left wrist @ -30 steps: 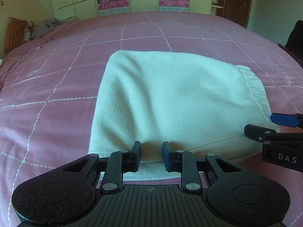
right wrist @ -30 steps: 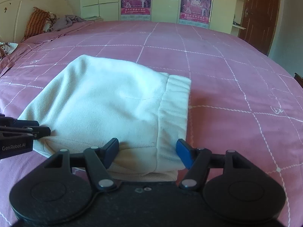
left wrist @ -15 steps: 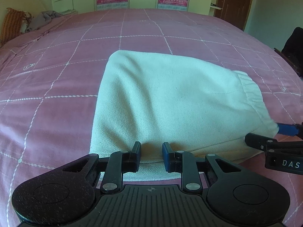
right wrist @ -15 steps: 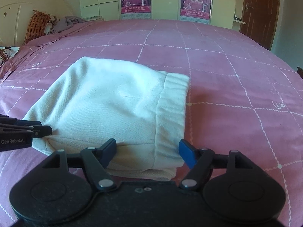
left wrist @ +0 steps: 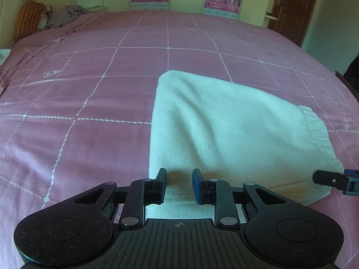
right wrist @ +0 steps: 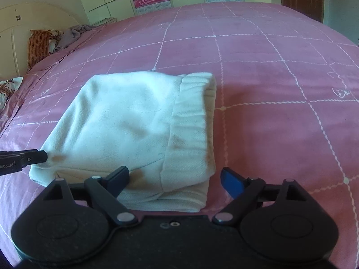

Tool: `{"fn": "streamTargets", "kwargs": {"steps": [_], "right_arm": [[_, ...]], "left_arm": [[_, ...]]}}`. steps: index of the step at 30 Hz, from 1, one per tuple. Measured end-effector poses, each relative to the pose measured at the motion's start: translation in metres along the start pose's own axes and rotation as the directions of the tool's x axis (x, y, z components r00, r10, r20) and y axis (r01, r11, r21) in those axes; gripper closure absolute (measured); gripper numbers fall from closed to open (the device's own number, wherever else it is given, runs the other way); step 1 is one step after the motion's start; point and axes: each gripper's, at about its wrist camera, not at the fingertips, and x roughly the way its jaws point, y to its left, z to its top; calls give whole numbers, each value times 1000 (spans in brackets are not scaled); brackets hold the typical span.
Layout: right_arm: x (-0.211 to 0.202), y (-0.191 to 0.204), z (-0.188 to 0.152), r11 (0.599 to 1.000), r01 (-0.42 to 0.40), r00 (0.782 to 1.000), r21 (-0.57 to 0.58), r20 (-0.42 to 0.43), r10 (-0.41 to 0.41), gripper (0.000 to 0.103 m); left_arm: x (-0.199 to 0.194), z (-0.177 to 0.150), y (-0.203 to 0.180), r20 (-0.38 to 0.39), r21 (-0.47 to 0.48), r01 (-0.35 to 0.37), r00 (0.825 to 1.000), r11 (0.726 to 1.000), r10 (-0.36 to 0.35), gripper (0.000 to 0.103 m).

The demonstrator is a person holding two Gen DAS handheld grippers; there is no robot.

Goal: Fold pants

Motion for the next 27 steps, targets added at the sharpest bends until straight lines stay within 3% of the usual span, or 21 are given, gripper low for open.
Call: {"fn": "streamTargets", "kwargs": {"steps": [5,6,7,8,9,12,15,17,19,21,22,25,27], "right_arm": [[15,-30,9,982,-94,992,162,-69,106,10],[19,-34,9,976,-119,988,183,-79,135,10],[21,-37,10,970,-141,983,197,-86,160,10],[24,-40,11,965,-157,980,208,-90,179,9],[26,-42,12,962,-168,977,216,-92,191,8],[33,-43,17,955,-195,971,224,-94,220,8],[40,-41,22,947,-229,963,227,-93,255,17],[43,-39,25,948,-228,963,223,-95,254,18],[42,-39,26,945,-237,960,225,-94,263,25],[34,-49,26,917,-297,944,266,-65,325,42],[32,-56,25,898,-329,932,292,-50,358,43],[46,-56,27,910,-305,935,282,-95,343,41],[53,-47,28,919,-301,940,254,-83,331,28]], "left_arm": [[27,11,25,-55,-104,46,997,994,-52,76],[31,13,29,-65,-123,54,996,991,-62,64],[36,14,33,-77,-141,55,995,988,-66,41],[43,14,37,-91,-161,60,993,985,-76,32],[49,13,41,-102,-173,73,991,982,-91,27],[62,8,44,-115,-191,124,982,974,-147,25],[68,7,44,-117,-210,163,975,964,-190,26],[70,8,44,-120,-232,226,959,946,-258,52],[69,9,47,-115,-300,256,947,919,-301,70],[68,7,49,-95,-323,285,939,902,-330,72],[69,6,49,-91,-328,287,939,900,-332,72],[80,6,47,-101,-323,276,941,905,-323,69],[84,6,43,-99,-317,272,943,909,-317,64]]}}
